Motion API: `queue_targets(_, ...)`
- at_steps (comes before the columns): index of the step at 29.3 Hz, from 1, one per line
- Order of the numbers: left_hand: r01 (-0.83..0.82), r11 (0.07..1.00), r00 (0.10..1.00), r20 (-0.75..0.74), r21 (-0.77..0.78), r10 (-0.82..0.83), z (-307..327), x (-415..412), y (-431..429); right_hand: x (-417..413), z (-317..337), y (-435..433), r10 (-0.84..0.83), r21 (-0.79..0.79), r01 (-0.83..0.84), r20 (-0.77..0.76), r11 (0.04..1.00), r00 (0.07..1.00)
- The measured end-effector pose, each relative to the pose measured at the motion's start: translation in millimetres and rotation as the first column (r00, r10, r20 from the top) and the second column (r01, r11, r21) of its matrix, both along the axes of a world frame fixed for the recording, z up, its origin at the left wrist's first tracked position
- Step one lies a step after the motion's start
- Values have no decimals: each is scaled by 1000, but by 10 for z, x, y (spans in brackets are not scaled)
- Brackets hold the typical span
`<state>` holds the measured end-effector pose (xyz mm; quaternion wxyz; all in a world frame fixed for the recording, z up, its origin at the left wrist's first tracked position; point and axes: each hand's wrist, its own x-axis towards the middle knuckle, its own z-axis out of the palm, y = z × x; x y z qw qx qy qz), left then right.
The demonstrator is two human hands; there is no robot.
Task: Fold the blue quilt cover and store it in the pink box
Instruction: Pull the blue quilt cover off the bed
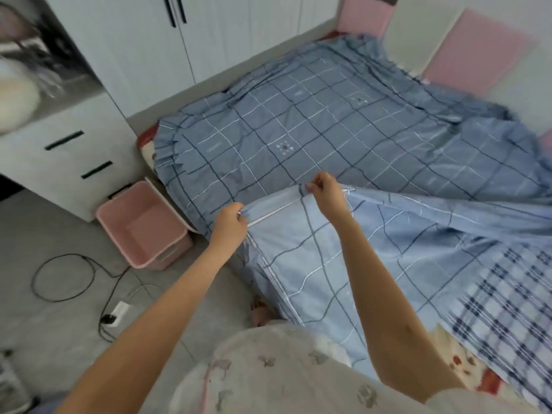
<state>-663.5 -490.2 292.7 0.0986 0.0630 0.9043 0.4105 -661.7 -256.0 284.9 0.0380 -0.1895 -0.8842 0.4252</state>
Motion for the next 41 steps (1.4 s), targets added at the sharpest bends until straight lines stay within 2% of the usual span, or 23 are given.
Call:
queue_targets(4,-36,999,994,103,-22,39,-118,-515,-73,-559,-97,-72,42,-22,-41,25,999,999)
queue_targets(10,-66,996,981,184,52,55,-221,-1063,-165,-1192,-185,-180,55,12,-55,36,998,998)
queue_targets(15,-130,969,964,255,210,74,-309,-1640,-396,-1893,-190,-427,73,60,-74,15,995,997)
queue_targets(20,-225,917,945,301,329,124,-453,-2742,-826,-2984,-217,-927,99,134,-96,-11,986,995)
queue_targets(24,-261,916,938,305,306,165,-602,-3770,-1230,-4057,-374,-1403,78,179,-78,3,981,997)
queue_targets(27,-290,909,935,291,299,202,-796,-4565,-1549,-5005,-577,-1693,157,203,-168,66,965,985)
queue_targets(29,-290,919,943,244,267,226,-1021,-5145,-1797,-5740,-732,-1868,247,246,-268,113,931,962)
queue_targets(32,-204,969,979,30,140,202,-1291,-6008,-2101,-6717,-819,-2033,388,329,-416,150,848,909)
queue_targets(34,-202,977,978,-44,72,206,-1513,-6592,-2288,-7281,-871,-2146,456,332,-485,167,809,874)
queue_targets(36,-243,970,969,-25,24,244,-1791,-7052,-2460,-7632,-980,-2278,516,296,-568,241,768,822)
queue_targets(38,-270,963,962,38,20,270,-2070,-7309,-2596,-7797,-1171,-2429,531,337,-647,378,684,758)
queue_targets(40,-290,957,956,50,-5,290,-2268,-7344,-2657,-7708,-1409,-2550,533,402,-699,456,591,713)
queue_targets(41,-297,954,954,29,-42,299,-2381,-7312,-2664,-7567,-1557,-2593,544,420,-704,446,573,710)
